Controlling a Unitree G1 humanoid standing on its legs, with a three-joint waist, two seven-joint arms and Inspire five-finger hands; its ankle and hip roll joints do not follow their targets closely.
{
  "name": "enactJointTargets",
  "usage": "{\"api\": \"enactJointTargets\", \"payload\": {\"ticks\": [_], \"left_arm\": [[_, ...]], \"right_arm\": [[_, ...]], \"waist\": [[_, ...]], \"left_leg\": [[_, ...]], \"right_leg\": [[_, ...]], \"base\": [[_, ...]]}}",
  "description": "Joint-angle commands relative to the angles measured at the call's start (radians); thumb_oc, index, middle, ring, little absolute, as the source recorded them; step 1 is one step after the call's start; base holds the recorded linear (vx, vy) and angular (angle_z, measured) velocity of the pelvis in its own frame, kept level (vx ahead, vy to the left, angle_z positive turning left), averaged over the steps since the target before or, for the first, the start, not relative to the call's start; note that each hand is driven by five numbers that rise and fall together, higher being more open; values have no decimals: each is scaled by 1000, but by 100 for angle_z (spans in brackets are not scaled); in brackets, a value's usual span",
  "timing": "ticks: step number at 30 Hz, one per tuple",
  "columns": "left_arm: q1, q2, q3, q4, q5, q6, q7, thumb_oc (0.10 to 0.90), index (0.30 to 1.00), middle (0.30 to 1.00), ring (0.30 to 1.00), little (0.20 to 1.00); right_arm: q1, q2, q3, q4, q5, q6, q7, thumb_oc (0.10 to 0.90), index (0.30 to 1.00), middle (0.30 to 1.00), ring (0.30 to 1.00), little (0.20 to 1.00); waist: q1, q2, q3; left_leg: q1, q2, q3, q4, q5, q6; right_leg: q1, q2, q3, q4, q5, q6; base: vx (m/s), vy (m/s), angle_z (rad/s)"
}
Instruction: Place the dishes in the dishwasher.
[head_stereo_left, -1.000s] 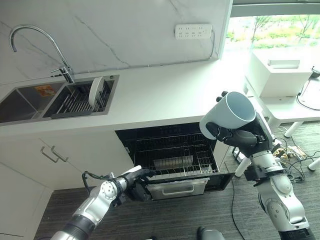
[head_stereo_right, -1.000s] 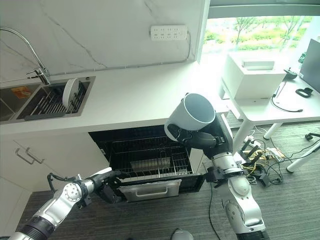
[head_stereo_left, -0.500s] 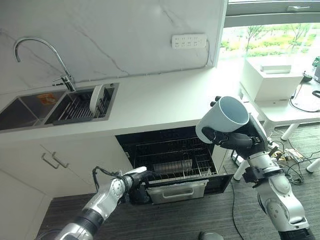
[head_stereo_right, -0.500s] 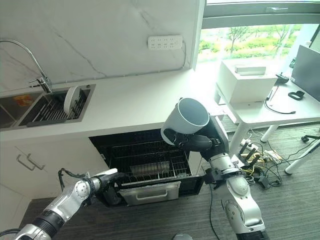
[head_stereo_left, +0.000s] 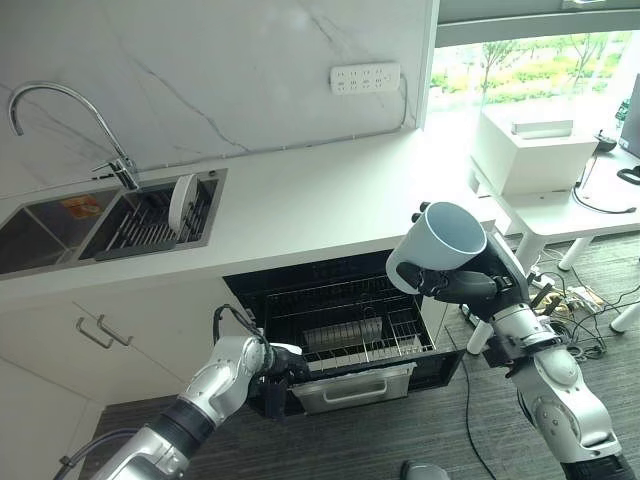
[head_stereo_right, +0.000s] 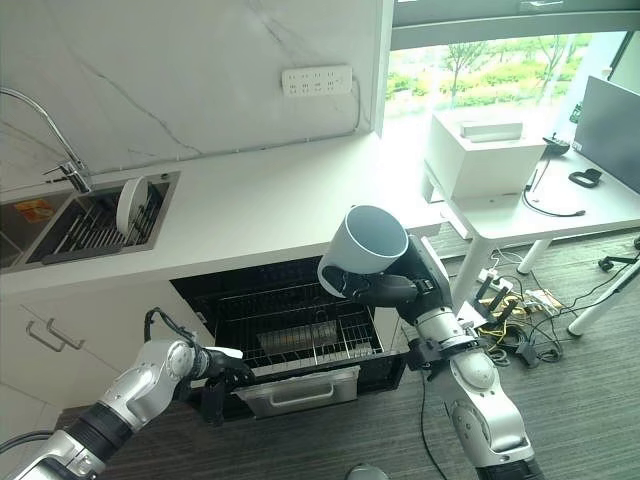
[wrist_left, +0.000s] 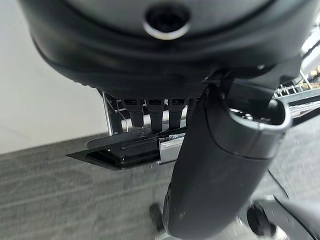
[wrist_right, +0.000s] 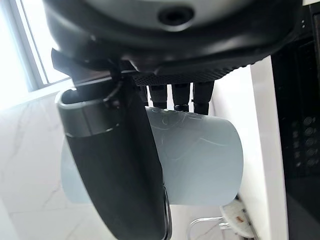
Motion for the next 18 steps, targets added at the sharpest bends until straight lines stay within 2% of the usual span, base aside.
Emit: {"api": "enactJointTargets", "payload": {"ticks": [1,3,6,10,13,14,15,16,18], "left_arm": [[138,140,-101,13,26,52,-348,800,900,900,900,900],[141,164,-104,-23,7,83,-430,800,900,900,900,900],[149,172,-99,-56,-19,105,-484,800,900,900,900,900],[166,177,-72,-75,-75,113,-437,800,900,900,900,900],[172,187,-24,-84,-136,105,-308,800,900,900,900,900],[171,196,32,-100,-190,93,-202,800,900,900,900,900],[171,201,57,-111,-224,85,-152,800,900,900,900,900],[170,204,138,-160,-337,93,-53,800,900,900,900,900],[170,214,236,-214,-458,110,58,800,900,900,900,900]], "right_arm": [[-202,9,-65,-112,2,-87,9,400,300,300,300,300],[-206,4,-60,-113,0,-81,8,400,300,300,300,300],[-204,7,-52,-117,-10,-76,4,400,300,300,300,300],[-194,5,-54,-116,-11,-77,10,400,300,300,300,300],[-181,0,-64,-120,-8,-78,12,400,300,300,300,300],[-168,-2,-72,-121,-13,-82,15,400,300,300,300,300],[-164,-4,-75,-123,-15,-82,16,400,300,300,300,300],[-148,-9,-85,-127,-22,-80,18,400,300,300,300,300],[-122,-12,-100,-128,-41,-72,27,400,300,300,300,300]], "waist": [[-2,-16,74],[-1,-12,75],[-1,-9,75],[1,-8,71],[5,-9,67],[9,-9,66],[10,-10,65],[16,-12,65],[23,-13,65]], "left_leg": [[11,-6,22,91,-200,22],[9,-6,20,91,-199,22],[9,-6,21,91,-199,21],[9,-4,23,91,-198,21],[7,-3,22,91,-196,20],[7,-2,22,91,-194,20],[7,-3,21,91,-193,20],[7,-3,20,91,-191,18],[7,-1,19,91,-187,17]], "right_leg": [[79,-18,-36,2,-159,77],[79,-17,-37,2,-160,76],[80,-16,-36,2,-161,75],[82,-16,-38,2,-163,74],[82,-16,-40,2,-165,73],[84,-17,-43,2,-165,72],[84,-17,-43,2,-164,72],[87,-19,-47,2,-163,72],[90,-22,-53,2,-162,71]], "base": [[-5,4,6],[0,0,0],[1,7,3],[0,0,0],[0,0,0],[0,0,0],[0,0,0],[0,0,0],[10,-2,2]]}}
